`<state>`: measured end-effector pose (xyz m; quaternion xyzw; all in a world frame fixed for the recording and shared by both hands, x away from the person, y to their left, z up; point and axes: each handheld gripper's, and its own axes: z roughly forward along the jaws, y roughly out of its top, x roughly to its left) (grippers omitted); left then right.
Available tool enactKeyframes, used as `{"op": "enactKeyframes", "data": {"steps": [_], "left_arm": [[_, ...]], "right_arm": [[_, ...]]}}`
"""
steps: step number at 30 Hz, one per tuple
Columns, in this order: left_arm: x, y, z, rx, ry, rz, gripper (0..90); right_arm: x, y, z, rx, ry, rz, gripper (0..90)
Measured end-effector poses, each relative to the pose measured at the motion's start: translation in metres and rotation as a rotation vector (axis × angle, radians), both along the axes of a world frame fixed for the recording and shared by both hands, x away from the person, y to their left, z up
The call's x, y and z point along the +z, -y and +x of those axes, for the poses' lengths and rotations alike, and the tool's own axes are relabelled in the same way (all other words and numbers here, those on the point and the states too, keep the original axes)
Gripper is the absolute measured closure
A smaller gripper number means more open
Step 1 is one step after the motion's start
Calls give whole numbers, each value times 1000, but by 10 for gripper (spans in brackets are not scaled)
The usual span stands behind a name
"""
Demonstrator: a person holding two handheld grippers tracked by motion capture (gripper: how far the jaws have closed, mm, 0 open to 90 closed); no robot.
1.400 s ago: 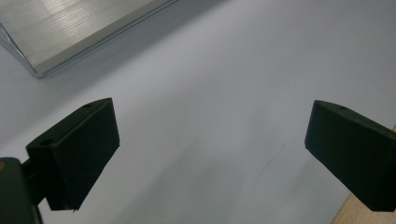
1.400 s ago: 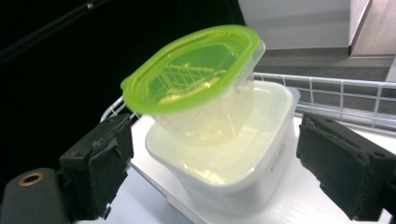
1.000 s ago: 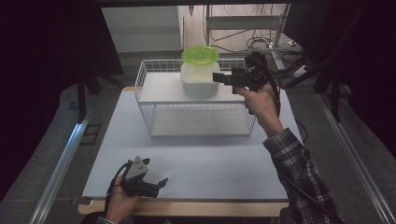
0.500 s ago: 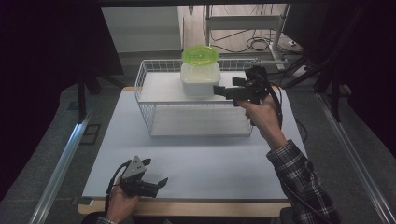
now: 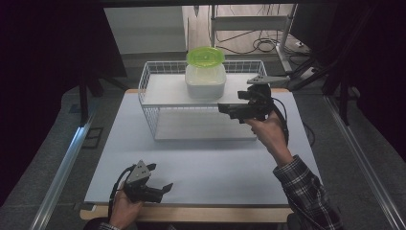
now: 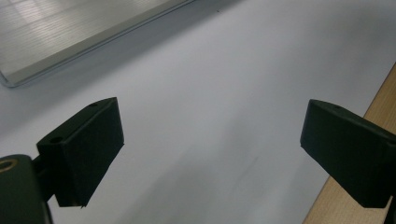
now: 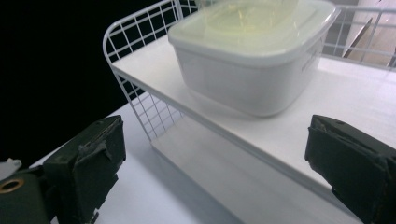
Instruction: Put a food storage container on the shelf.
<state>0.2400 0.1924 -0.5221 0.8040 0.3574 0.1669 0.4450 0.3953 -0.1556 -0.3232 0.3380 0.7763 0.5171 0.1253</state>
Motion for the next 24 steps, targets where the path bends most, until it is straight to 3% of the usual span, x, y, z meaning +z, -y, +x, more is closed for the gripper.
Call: {"op": "enactKeyframes", "data": {"steps": [10,17,24], "left_arm": [[1,2,-1,4,6,12,50],[0,3,-1,5,6,33,47],[0,3,-1,7,8,37,44]], "right_arm": [[-24,0,-13,34,13,-75,34],[-44,4,-20,19,-7,-89,9],[-68,10,-31,2,25,-107,0]]}}
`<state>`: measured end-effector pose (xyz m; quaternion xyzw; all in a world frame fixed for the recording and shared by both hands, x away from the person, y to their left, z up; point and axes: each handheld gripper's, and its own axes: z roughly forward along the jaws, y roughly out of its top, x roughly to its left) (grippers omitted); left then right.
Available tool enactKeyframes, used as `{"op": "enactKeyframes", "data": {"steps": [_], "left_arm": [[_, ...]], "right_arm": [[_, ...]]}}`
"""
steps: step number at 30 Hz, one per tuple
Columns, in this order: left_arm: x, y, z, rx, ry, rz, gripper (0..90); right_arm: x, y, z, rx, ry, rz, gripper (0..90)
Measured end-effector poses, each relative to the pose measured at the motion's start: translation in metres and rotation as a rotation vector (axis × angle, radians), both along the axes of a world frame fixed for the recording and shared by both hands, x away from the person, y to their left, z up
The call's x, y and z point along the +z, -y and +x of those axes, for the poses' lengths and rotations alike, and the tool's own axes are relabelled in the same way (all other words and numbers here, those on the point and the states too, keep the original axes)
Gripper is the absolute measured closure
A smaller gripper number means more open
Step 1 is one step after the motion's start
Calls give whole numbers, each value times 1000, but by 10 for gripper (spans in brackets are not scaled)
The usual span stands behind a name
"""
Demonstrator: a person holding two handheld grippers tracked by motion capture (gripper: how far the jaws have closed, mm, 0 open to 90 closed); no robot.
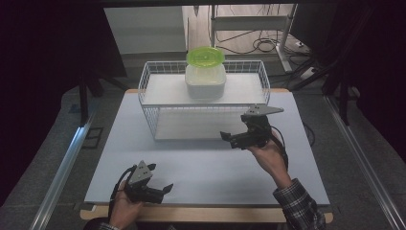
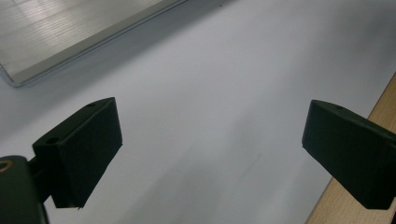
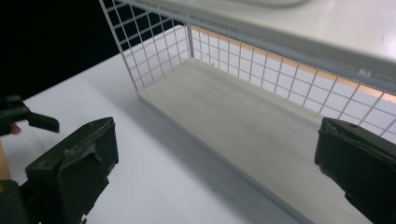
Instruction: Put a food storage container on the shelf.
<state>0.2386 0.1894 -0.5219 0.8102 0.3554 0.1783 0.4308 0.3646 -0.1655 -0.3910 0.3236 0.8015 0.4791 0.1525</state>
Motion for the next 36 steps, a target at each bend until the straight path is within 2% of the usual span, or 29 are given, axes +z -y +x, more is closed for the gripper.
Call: {"op": "enactKeyframes", "data": {"steps": [6,11,16,23,36], "left_arm": [[0,0,0,3,-1,7,43],[0,1,0,5,-2,2,41],[0,1,0,5,0,5,41],[-1,1,0,5,2,10,40],[-2,1,1,12,-3,24,35]], "right_arm": [[-16,11,-8,-6,3,4,0],[-28,22,-18,-10,27,21,0],[-37,32,-24,-31,5,33,0],[-54,43,-32,-49,-24,10,0],[-78,53,-49,-65,-37,-37,0]]}}
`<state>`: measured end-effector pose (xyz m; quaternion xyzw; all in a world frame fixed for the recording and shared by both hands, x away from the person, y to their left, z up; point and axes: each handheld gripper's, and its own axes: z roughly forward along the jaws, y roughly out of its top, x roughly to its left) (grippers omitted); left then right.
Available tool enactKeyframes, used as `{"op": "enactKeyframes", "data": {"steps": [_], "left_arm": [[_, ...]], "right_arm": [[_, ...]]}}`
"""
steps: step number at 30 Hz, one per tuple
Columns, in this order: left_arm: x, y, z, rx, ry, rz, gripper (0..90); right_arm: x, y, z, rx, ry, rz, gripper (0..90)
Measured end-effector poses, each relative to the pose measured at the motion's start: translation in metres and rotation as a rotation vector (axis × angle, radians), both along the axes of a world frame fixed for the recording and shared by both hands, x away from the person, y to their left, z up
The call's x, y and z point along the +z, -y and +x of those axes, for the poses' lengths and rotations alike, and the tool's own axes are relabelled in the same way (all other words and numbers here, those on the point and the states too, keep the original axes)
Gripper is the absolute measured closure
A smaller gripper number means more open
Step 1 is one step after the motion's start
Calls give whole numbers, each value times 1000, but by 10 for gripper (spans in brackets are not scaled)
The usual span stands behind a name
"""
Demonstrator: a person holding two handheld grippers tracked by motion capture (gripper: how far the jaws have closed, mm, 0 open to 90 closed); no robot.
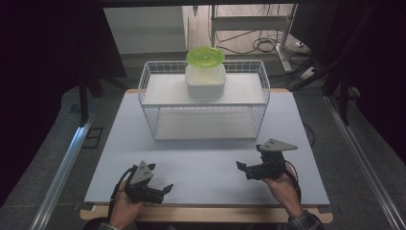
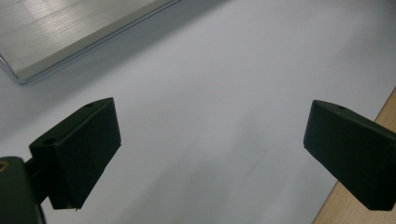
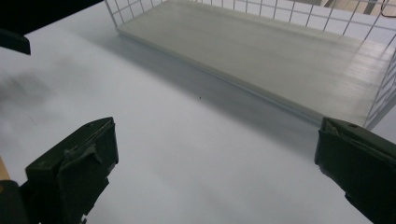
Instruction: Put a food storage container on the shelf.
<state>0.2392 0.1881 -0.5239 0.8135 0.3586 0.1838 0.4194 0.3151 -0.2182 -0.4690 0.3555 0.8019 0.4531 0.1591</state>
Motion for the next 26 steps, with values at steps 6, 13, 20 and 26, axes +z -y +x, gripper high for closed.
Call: {"op": "enactKeyframes", "data": {"steps": [6,13,20,26], "left_arm": [[-1,1,0,1,-2,9,32],[-2,1,1,2,-7,24,30],[-4,2,1,5,-19,38,27],[-4,2,2,7,-20,44,26]], "right_arm": [[-11,3,-7,-6,-14,-46,0],[-25,4,-14,4,-48,-87,0],[-37,6,-17,11,-99,-122,0],[-40,6,-15,-1,-118,-137,0]]}}
